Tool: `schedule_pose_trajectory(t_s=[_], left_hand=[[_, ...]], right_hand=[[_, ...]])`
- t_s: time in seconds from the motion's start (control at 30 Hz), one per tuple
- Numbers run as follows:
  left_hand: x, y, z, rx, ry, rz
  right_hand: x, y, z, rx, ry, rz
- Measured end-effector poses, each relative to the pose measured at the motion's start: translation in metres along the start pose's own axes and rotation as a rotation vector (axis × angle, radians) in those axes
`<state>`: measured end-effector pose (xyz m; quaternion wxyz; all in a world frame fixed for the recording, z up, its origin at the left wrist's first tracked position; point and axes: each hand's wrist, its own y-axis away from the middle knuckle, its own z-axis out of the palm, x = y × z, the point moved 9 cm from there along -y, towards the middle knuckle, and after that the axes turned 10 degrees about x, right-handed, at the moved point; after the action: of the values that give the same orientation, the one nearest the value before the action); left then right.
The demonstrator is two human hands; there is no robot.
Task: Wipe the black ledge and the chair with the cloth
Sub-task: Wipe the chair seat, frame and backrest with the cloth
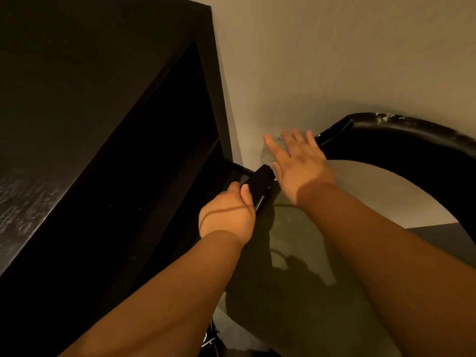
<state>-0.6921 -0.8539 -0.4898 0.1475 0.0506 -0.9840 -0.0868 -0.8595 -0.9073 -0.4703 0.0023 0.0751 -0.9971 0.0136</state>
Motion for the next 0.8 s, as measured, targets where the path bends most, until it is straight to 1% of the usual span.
schedule_pose_trajectory(t_s=[0.03, 0.1, 0.17, 0.23, 0.27, 0.33, 0.4, 0.47, 0.5, 0.57, 0.67, 0.73, 0.8], left_hand=[[0.0, 0.0, 0.002, 0.017, -0.027, 0.01], [0.0, 0.001, -0.001, 0.04, -0.054, 0.017], [0.001, 0.0, -0.003, 0.067, -0.075, 0.033], [0.002, 0.0, -0.005, 0.076, -0.093, 0.032], [0.002, 0.0, -0.004, 0.076, -0.096, 0.032], [0.002, 0.001, -0.005, 0.074, -0.072, 0.03], [0.003, 0.001, -0.006, 0.09, -0.034, 0.038], [0.003, 0.001, -0.006, 0.104, -0.008, 0.038], [0.003, 0.0, -0.006, 0.106, -0.002, 0.034], [0.002, 0.0, -0.007, 0.1, -0.006, 0.029], [0.003, 0.001, -0.009, 0.093, -0.013, 0.022], [0.003, 0.001, -0.01, 0.097, -0.028, 0.027], [0.003, 0.0, -0.008, 0.091, -0.035, 0.029]], right_hand=[[0.001, 0.001, -0.001, -0.002, 0.002, 0.006], [-0.013, 0.016, 0.003, -0.06, -0.068, -0.025], [-0.025, 0.032, 0.005, -0.054, -0.114, -0.045], [-0.022, 0.028, 0.004, -0.099, -0.07, -0.1], [-0.015, 0.02, 0.002, -0.134, 0.005, -0.146], [0.005, 0.003, -0.009, -0.155, 0.235, -0.209], [0.028, -0.004, -0.023, -0.157, 0.41, -0.178], [0.035, 0.0, -0.027, -0.185, 0.501, -0.136], [0.03, 0.001, -0.025, -0.203, 0.493, -0.115], [0.016, -0.002, -0.015, -0.226, 0.373, -0.069], [-0.004, -0.012, -0.005, -0.139, 0.159, -0.083], [-0.002, -0.016, -0.007, -0.136, 0.148, -0.111], [0.015, -0.019, -0.014, -0.193, 0.245, -0.095]])
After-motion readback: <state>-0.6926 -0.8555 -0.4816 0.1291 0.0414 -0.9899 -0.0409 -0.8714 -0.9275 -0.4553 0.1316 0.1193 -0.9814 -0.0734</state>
